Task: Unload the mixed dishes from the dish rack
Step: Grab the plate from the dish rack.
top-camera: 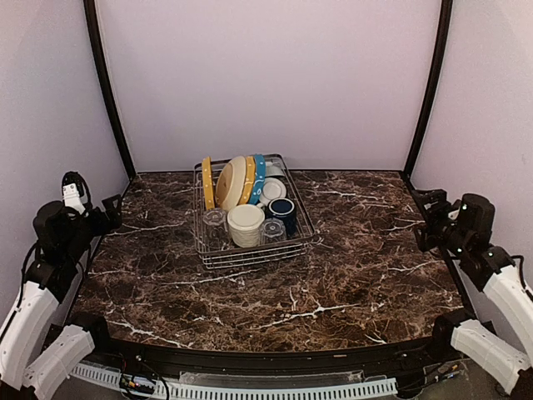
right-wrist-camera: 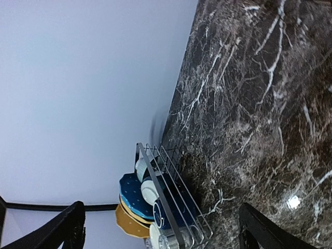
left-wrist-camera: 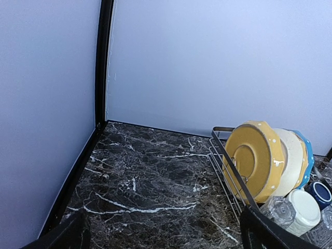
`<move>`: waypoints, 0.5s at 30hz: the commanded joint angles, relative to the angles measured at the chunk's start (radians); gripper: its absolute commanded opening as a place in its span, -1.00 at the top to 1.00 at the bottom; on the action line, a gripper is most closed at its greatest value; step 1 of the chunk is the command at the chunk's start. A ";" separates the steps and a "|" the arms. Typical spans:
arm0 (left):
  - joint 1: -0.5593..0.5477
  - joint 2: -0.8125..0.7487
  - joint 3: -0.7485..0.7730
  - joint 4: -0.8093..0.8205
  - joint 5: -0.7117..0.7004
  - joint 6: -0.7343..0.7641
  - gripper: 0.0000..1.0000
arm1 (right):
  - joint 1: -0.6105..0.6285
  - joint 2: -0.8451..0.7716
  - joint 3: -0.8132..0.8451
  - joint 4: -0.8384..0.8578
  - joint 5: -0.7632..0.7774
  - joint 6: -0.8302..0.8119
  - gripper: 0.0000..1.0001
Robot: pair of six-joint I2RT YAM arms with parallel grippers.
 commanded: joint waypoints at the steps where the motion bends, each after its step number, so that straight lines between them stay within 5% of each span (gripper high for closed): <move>1: -0.007 0.186 0.176 -0.053 0.056 -0.081 -0.99 | 0.008 0.188 0.181 -0.051 0.005 -0.366 -0.98; 10: -0.016 0.577 0.458 -0.071 0.238 -0.203 -0.98 | 0.036 0.621 0.557 -0.224 0.097 -0.776 -0.98; 15: -0.076 0.726 0.552 -0.104 0.307 -0.227 -0.98 | 0.053 0.695 0.576 -0.183 0.056 -0.924 -0.98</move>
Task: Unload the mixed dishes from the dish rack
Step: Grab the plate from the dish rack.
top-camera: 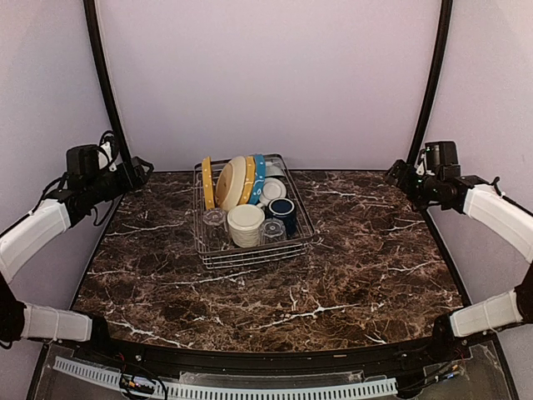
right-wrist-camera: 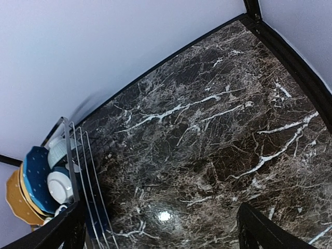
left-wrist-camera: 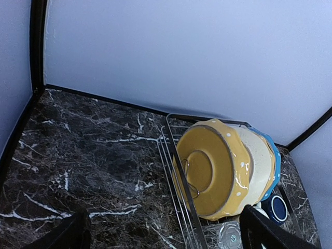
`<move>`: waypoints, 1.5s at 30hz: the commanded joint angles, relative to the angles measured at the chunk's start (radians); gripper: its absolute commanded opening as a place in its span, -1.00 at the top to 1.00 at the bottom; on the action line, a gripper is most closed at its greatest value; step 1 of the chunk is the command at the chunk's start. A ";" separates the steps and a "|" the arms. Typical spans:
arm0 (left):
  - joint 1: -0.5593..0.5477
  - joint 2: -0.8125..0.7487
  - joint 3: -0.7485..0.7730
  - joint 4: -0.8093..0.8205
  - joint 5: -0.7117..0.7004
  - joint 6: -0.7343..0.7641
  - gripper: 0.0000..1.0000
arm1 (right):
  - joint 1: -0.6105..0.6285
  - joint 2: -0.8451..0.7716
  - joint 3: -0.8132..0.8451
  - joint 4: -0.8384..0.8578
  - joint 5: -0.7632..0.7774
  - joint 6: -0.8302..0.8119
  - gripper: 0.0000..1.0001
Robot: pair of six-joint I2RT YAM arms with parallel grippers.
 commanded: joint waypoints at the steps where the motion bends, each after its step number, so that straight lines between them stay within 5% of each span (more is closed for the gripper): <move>1: -0.069 0.108 0.102 -0.081 0.095 -0.042 -0.98 | 0.017 0.024 0.006 -0.002 -0.043 -0.227 -0.98; 11: -0.337 0.357 0.393 -0.249 -0.006 -0.005 -0.92 | 0.051 0.106 0.012 0.016 -0.254 -0.368 -0.97; 21: -0.536 0.639 0.767 -0.520 -0.525 -0.092 -0.76 | 0.109 0.154 0.005 0.022 -0.261 -0.400 -0.97; 29: -0.573 0.874 1.063 -0.756 -0.784 -0.137 -0.63 | 0.113 0.146 -0.021 0.037 -0.255 -0.402 -0.97; 45: -0.573 1.103 1.258 -0.846 -0.996 -0.103 -0.17 | 0.113 0.146 -0.054 0.027 -0.207 -0.404 -0.97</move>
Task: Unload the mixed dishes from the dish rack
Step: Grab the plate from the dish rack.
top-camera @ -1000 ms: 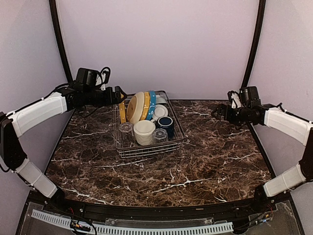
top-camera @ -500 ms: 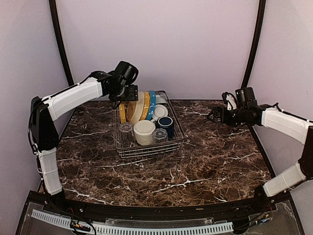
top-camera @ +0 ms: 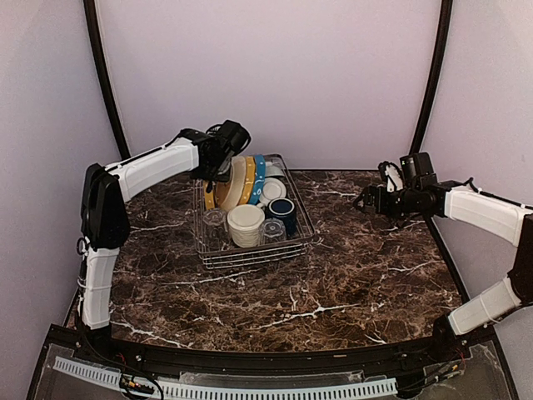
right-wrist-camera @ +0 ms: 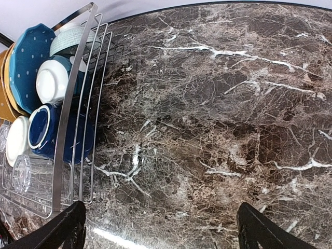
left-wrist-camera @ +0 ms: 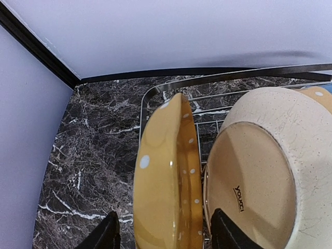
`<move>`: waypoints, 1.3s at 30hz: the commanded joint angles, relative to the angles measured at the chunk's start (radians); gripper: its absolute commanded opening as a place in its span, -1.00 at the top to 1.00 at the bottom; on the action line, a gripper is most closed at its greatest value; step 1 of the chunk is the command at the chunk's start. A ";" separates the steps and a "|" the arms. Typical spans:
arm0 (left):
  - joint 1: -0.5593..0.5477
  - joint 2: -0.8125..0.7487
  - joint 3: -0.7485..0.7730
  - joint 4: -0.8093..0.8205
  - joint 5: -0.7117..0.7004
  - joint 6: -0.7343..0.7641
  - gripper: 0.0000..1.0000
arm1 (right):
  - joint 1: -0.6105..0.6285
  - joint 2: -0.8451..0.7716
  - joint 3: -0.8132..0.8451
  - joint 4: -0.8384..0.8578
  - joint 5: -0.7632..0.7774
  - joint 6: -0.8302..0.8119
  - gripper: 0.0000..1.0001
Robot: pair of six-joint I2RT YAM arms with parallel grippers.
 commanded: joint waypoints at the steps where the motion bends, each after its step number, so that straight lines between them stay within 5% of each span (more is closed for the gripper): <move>1: 0.000 0.031 0.068 -0.066 -0.070 0.007 -0.14 | 0.005 -0.002 -0.016 0.015 0.017 -0.009 -0.97; 39: -0.048 0.082 0.370 -0.197 -0.156 0.093 0.98 | 0.004 -0.054 -0.033 0.009 0.069 0.002 -0.97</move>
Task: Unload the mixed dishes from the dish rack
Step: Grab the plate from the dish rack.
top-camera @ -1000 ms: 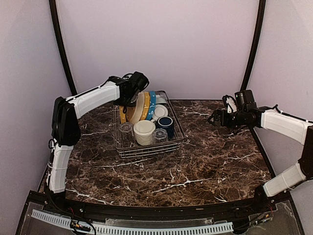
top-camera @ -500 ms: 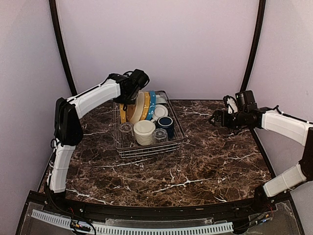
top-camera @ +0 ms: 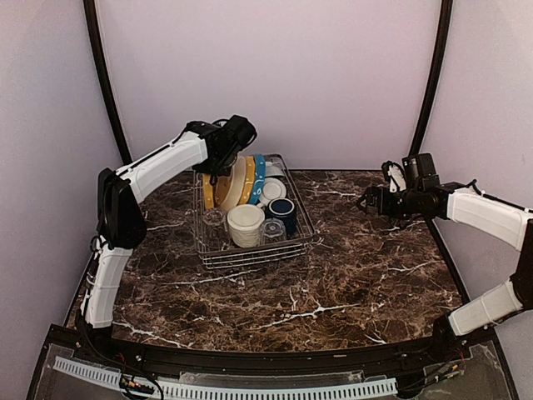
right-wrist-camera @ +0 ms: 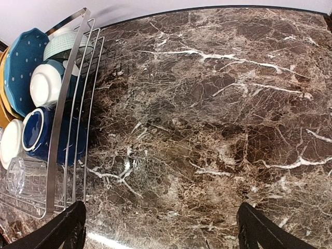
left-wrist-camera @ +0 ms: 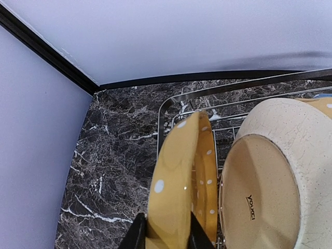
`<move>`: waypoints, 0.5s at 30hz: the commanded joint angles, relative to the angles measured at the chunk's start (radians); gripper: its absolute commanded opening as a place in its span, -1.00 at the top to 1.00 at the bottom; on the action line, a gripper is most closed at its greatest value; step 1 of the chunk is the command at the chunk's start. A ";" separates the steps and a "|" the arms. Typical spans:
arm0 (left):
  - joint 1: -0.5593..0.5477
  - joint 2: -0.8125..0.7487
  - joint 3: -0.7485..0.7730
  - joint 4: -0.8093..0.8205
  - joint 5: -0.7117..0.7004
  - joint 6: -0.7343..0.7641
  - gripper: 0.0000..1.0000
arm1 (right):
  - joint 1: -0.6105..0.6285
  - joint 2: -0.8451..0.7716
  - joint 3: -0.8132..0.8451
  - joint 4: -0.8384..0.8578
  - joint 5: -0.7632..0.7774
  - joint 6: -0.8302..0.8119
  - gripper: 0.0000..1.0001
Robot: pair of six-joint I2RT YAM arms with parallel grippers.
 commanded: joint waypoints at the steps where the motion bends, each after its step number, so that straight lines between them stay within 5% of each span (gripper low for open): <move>1: -0.046 -0.066 0.087 0.016 -0.073 0.075 0.99 | 0.005 -0.021 -0.015 0.008 0.022 0.009 -0.97; 15: -0.081 -0.131 0.101 0.040 -0.138 0.174 0.98 | 0.005 0.006 -0.023 0.026 0.019 0.024 -0.97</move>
